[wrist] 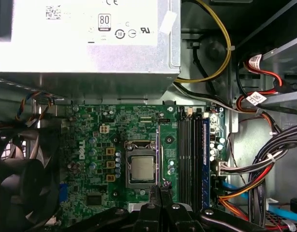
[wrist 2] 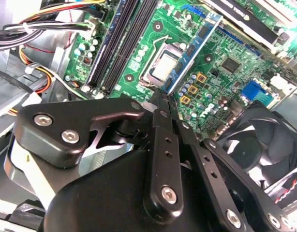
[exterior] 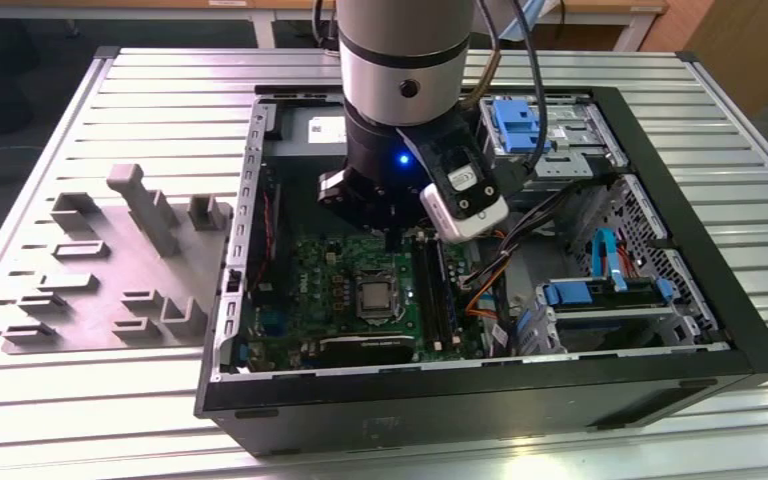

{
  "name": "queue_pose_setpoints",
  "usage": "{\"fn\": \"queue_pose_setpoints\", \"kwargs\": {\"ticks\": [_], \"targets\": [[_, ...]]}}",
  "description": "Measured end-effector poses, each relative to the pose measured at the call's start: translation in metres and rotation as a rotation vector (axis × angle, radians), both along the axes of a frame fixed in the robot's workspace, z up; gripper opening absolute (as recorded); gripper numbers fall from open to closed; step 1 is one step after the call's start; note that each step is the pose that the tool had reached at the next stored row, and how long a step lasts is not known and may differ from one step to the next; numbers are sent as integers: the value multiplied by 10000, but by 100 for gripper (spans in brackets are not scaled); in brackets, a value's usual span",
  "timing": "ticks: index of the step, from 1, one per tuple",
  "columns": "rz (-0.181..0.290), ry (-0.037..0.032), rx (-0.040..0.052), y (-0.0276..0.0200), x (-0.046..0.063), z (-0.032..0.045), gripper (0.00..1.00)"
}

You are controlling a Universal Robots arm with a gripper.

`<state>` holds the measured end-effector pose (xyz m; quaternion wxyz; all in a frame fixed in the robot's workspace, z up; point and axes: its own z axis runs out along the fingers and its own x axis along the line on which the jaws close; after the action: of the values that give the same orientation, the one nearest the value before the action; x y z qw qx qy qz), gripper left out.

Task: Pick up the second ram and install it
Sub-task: 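Insert the second ram into the second slot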

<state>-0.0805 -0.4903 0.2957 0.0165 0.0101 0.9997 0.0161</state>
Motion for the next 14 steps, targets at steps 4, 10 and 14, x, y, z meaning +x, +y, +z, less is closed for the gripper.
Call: {"fn": "queue_pose_setpoints", "kwargs": {"ticks": [4,10,14], "targets": [[-1,-1,1,0,60,-9,12],[-1,-1,1,0,217,-17,12],[-1,-1,1,0,343,-21,12]]}}
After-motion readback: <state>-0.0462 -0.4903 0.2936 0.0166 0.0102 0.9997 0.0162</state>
